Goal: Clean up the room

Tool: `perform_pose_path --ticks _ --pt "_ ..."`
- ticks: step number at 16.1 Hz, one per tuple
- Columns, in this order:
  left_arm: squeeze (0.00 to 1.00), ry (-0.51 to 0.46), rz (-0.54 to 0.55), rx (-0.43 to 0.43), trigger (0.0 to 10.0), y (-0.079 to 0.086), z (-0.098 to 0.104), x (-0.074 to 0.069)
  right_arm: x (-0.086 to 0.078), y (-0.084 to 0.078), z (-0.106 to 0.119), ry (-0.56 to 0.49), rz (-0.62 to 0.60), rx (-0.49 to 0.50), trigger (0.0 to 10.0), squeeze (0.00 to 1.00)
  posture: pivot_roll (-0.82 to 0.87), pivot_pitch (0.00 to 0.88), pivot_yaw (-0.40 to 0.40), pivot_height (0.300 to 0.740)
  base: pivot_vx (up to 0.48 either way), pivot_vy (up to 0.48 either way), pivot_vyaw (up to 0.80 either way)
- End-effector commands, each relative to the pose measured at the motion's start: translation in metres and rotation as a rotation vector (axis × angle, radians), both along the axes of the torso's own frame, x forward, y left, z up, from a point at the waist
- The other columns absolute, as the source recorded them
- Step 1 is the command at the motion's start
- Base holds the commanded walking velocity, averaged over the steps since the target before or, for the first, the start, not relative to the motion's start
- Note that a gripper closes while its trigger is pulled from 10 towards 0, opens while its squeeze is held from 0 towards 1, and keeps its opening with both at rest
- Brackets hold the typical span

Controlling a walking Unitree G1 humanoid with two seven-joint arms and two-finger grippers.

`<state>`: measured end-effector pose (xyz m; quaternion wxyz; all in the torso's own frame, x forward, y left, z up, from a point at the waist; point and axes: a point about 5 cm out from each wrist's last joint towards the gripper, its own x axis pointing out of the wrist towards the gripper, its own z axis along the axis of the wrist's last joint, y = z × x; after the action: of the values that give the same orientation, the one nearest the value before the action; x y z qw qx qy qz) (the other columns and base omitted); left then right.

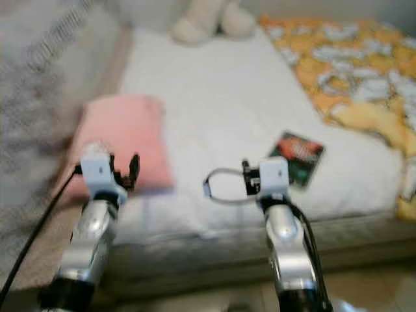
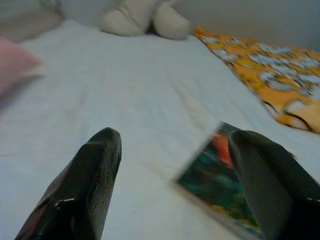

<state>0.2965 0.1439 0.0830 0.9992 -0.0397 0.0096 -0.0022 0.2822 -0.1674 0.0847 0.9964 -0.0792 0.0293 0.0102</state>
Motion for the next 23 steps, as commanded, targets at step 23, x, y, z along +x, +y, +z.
perform_pose_path --ticks 23 --pt "0.0 0.275 0.136 0.249 10.0 0.004 0.02 0.084 -0.125 -0.032 0.017 0.183 0.195 -0.1 10.0 0.0 -0.46 0.235 -0.119 0.732 0.031 -0.028 0.0"
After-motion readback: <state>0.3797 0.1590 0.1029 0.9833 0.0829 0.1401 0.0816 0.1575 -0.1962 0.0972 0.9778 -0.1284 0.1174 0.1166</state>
